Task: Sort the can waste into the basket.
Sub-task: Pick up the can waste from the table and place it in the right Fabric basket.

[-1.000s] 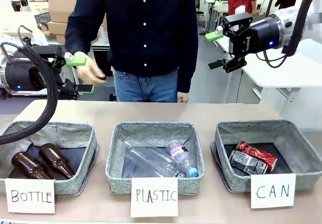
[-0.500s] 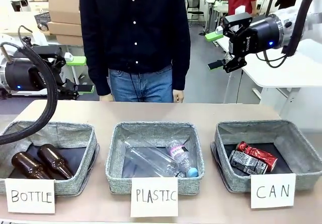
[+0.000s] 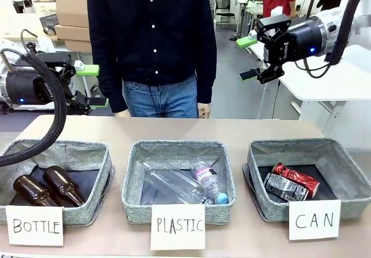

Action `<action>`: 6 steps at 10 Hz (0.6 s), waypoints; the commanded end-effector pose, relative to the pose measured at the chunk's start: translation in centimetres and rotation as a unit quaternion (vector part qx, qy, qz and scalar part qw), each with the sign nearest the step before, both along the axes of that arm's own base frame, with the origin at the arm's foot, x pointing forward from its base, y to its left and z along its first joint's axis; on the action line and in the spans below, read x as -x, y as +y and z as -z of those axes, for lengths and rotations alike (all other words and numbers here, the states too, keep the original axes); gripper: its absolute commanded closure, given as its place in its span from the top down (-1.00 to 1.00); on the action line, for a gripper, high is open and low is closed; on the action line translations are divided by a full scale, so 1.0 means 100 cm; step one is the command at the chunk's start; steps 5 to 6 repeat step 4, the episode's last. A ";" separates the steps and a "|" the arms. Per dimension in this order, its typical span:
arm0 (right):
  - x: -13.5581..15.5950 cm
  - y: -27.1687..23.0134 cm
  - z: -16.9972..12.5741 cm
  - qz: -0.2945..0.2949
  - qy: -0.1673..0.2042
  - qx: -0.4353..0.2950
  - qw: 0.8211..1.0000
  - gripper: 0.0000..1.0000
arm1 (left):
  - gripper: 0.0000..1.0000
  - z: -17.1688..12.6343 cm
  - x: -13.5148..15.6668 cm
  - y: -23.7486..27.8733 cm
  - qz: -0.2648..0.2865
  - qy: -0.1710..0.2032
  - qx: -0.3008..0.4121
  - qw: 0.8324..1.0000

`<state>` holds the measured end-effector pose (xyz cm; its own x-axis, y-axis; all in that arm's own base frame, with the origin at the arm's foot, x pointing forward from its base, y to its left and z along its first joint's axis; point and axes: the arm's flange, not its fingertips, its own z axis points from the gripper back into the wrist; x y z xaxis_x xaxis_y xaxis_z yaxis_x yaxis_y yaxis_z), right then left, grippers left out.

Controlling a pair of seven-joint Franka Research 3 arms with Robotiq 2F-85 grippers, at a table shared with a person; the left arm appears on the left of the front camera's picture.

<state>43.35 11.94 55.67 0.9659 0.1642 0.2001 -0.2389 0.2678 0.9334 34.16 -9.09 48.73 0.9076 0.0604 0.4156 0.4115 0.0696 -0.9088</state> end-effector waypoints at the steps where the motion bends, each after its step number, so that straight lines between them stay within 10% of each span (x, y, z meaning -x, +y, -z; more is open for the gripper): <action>1: 0.001 -0.001 -0.001 -0.007 -0.006 0.005 1.000 1.00 | 1.00 -0.004 0.000 0.004 0.008 0.006 -0.001 1.000; 6: 0.001 -0.001 -0.001 -0.007 -0.006 0.005 1.000 1.00 | 1.00 -0.004 0.000 0.004 0.008 0.006 -0.001 1.000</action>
